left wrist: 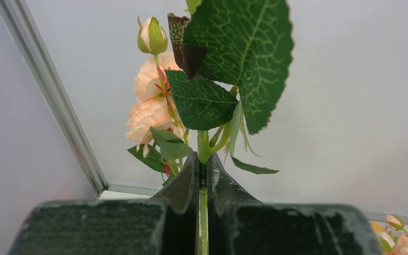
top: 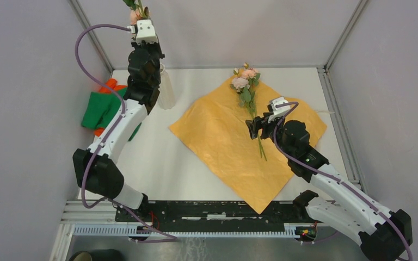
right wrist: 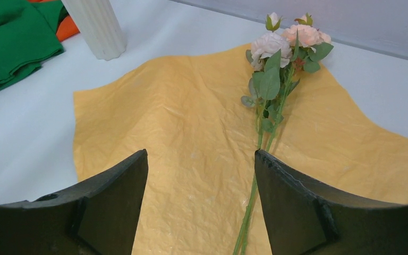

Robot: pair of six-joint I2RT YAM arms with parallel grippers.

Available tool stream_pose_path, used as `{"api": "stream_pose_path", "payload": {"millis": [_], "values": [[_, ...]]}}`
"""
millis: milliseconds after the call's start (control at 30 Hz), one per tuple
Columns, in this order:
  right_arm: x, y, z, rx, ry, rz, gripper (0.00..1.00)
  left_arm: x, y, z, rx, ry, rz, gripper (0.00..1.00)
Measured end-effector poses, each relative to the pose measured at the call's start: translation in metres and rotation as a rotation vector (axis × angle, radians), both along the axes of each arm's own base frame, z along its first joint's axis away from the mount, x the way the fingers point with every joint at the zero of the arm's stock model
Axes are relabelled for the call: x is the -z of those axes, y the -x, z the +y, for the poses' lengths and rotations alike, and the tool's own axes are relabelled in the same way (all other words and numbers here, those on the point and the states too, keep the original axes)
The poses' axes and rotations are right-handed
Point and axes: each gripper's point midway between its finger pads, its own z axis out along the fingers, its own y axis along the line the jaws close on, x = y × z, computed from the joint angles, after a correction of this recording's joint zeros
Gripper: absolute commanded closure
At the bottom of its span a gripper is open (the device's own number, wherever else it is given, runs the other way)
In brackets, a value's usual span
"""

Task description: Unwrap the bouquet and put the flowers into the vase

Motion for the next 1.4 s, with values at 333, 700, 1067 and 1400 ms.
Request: {"api": "stream_pose_path", "payload": {"millis": [333,700,1067,1400], "values": [[0.002,-0.002,-0.003,0.011,0.020,-0.008,0.22,-0.029,-0.007,0.006,-0.015,0.008,-0.047,0.98],[0.013,-0.002,-0.005,0.020,0.041,0.009,0.24,-0.037,-0.006,0.024,-0.047,0.012,-0.064,0.98],[0.013,0.000,-0.006,0.017,0.043,-0.001,0.25,0.027,-0.051,0.035,-0.085,-0.002,0.045,0.98],[0.021,0.002,-0.009,0.020,0.060,0.012,0.25,0.094,-0.065,0.033,-0.083,0.031,0.162,0.98]]}}
